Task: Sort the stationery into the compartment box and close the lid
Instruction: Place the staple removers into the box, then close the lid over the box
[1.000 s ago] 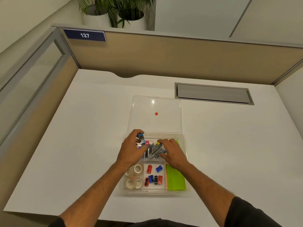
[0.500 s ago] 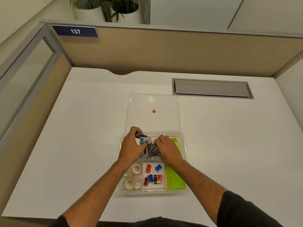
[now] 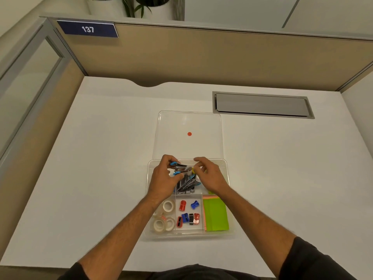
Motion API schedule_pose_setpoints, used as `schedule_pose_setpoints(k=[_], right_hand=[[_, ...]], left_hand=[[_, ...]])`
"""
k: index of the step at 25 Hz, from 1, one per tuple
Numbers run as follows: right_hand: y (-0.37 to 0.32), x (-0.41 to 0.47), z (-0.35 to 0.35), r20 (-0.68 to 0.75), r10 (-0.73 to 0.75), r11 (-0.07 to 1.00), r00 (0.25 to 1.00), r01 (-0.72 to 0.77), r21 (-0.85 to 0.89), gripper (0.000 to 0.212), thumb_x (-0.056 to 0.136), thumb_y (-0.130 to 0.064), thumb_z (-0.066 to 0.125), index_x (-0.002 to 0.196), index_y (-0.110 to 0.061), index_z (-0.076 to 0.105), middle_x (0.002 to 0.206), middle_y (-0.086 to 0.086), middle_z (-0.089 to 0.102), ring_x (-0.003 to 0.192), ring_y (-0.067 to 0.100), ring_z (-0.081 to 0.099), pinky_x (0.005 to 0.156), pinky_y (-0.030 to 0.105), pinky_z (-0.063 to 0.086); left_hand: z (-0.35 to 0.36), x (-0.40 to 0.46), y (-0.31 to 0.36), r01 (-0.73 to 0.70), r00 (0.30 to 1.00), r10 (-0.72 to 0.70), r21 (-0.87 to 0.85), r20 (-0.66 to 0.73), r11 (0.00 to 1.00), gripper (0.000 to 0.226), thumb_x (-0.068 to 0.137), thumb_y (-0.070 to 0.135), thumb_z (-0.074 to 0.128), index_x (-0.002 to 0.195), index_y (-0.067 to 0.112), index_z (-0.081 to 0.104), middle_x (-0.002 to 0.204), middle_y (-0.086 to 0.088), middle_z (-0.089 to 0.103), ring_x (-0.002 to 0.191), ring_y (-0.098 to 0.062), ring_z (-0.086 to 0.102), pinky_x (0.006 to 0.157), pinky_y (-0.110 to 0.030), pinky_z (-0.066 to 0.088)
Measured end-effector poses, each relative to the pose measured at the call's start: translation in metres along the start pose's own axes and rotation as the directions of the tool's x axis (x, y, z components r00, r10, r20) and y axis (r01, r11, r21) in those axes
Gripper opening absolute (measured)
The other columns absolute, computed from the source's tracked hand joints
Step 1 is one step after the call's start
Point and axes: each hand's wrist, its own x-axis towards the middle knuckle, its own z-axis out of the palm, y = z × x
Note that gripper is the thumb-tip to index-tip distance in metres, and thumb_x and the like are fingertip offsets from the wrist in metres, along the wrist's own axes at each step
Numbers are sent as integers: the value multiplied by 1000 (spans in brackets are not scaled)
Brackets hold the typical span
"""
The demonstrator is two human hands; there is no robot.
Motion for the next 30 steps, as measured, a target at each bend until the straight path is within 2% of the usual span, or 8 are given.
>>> schedule_pose_setpoints(k=[2, 5, 9, 12, 18, 21, 24, 30], right_hand=[[-6, 4, 0, 26, 75, 988, 997, -77, 135, 31, 95, -24, 56, 125, -20, 63, 101, -1, 71, 91, 10, 67, 81, 26, 55], [-9, 12, -3, 68, 133, 958, 989, -146, 247, 18, 92, -10, 61, 107, -11, 72, 93, 9, 73, 81, 19, 69, 71, 34, 59], [-7, 22, -11, 55, 218, 907, 974, -223, 356, 11, 86, 0, 67, 90, -7, 74, 87, 13, 73, 72, 19, 65, 66, 30, 58], [-5, 27, -13, 36, 205, 946, 978, -208, 248, 8, 85, -3, 70, 88, -9, 74, 88, 10, 74, 76, 19, 65, 71, 36, 58], [2, 18, -7, -51, 121, 992, 991, -120, 27, 8, 87, -10, 67, 90, -12, 75, 88, 0, 71, 82, 14, 65, 77, 24, 52], [1, 17, 0, -26, 37, 989, 999, -40, -141, 10, 90, -11, 65, 94, -9, 74, 96, 4, 69, 87, 16, 62, 81, 28, 50], [0, 19, 7, 28, -27, 940, 999, 35, -338, 14, 94, -16, 61, 99, -10, 73, 101, 3, 60, 89, 15, 57, 76, 23, 43], [7, 12, 10, 88, -95, 850, 992, 127, -511, 19, 96, -24, 56, 109, -17, 69, 111, -1, 61, 104, 17, 51, 80, 30, 48]], left_hand=[[5, -3, -1, 4, 1000, -3, -49, 27, 999, 51, 76, 3, 81, 101, 36, 51, 101, 17, 65, 98, 1, 63, 71, -7, 48], [8, -2, -2, 7, 999, -4, -84, 37, 996, 50, 77, 3, 80, 104, 35, 52, 104, 20, 64, 104, -3, 61, 75, -13, 52], [6, 3, -8, 20, 1000, -20, 39, 20, 999, 51, 74, 8, 83, 104, 35, 51, 106, 19, 61, 103, 0, 57, 81, -24, 53], [10, 2, -17, 38, 999, -43, 230, 17, 973, 52, 75, 12, 82, 106, 40, 50, 105, 17, 55, 99, -6, 55, 80, -28, 54], [23, 1, -29, -83, 995, 42, 528, 89, 845, 40, 78, 24, 81, 112, 23, 59, 118, 4, 51, 104, -12, 48, 83, -27, 50], [23, 0, -35, -118, 991, 62, 582, 116, 805, 40, 82, 24, 78, 119, 18, 63, 124, 0, 51, 109, -14, 49, 88, -28, 49], [21, -1, -40, -119, 991, 55, 586, 126, 802, 44, 84, 25, 76, 125, 19, 63, 127, 0, 52, 114, -15, 49, 93, -29, 46], [17, 0, -44, -151, 987, 84, 606, 137, 781, 43, 82, 24, 76, 124, 21, 64, 126, 1, 56, 113, -17, 49, 93, -32, 45]])
